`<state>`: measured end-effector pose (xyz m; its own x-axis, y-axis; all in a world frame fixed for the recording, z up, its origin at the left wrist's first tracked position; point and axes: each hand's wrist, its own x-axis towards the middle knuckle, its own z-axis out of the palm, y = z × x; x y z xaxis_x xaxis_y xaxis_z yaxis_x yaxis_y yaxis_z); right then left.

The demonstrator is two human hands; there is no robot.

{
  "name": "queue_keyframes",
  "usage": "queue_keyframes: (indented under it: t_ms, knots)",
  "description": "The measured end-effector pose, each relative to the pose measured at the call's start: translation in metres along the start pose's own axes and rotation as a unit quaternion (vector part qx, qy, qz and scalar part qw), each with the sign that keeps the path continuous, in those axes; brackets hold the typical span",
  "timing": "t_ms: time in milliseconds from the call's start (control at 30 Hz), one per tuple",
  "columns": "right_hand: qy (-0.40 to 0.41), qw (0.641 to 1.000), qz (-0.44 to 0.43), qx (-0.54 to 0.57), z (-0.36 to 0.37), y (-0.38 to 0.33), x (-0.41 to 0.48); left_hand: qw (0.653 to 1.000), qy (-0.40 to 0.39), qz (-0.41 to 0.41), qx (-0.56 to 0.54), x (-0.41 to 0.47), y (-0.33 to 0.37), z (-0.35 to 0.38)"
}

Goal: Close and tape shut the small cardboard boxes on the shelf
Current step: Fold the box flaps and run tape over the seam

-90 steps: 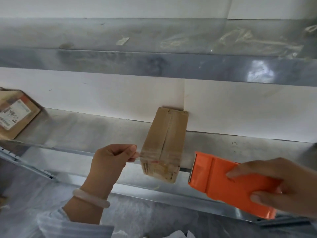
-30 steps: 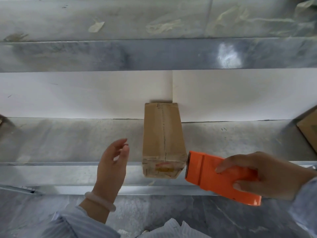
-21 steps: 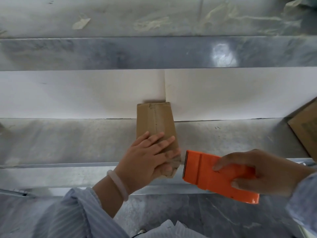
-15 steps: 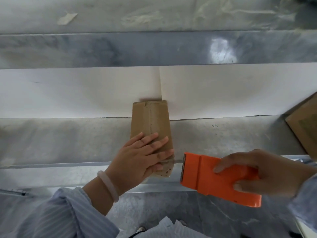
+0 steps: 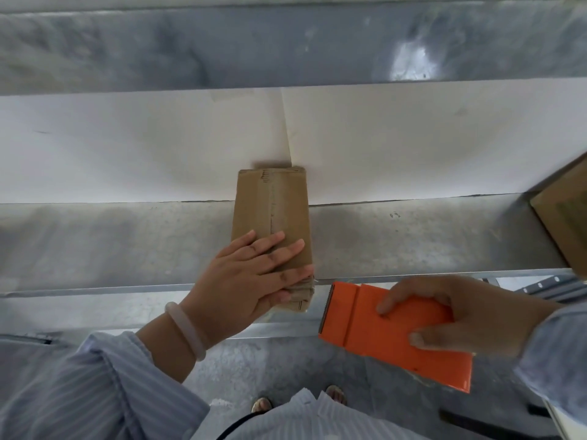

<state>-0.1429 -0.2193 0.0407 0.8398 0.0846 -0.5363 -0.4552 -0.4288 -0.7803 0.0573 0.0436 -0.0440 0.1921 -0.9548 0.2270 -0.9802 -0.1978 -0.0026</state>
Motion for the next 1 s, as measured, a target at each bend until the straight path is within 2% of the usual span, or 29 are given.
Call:
queue_keyframes:
  t_ms: [200,367,433,467,500,567,667,867,1000]
  knots:
    - [0.078,0.997,0.005,0.024,0.012,-0.008,0.013,1.000,-0.013,-0.012,-0.009,0.005,-0.006,-0.002]
    - [0.081,0.996,0.018,-0.029,0.008,-0.018,0.027,0.999,-0.027,-0.012,-0.022,0.006,-0.009,-0.002]
    - [0.060,0.983,0.076,-0.158,0.011,0.002,0.033,0.999,-0.027,-0.013,-0.031,0.007,-0.009,-0.006]
    - [0.029,0.960,0.124,-0.251,0.017,0.014,0.030,0.999,-0.025,-0.016,-0.035,0.009,-0.011,-0.007]
    - [0.033,0.939,0.163,-0.300,0.026,0.036,0.026,0.999,-0.028,-0.016,-0.037,0.010,-0.013,-0.007]
    - [0.064,0.944,0.175,-0.273,0.041,0.069,0.020,0.998,-0.032,-0.023,-0.043,0.007,-0.013,-0.005]
    - [0.059,0.952,0.203,-0.224,0.035,0.072,0.016,0.999,-0.024,-0.017,-0.041,0.011,-0.013,-0.004]
    - [0.235,0.955,0.084,-0.159,-0.011,0.040,0.019,0.998,-0.027,-0.023,-0.044,0.010,-0.012,-0.006]
    - [0.269,0.922,0.052,-0.274,-0.030,0.032,0.036,0.998,-0.019,-0.028,-0.051,0.011,-0.011,-0.008]
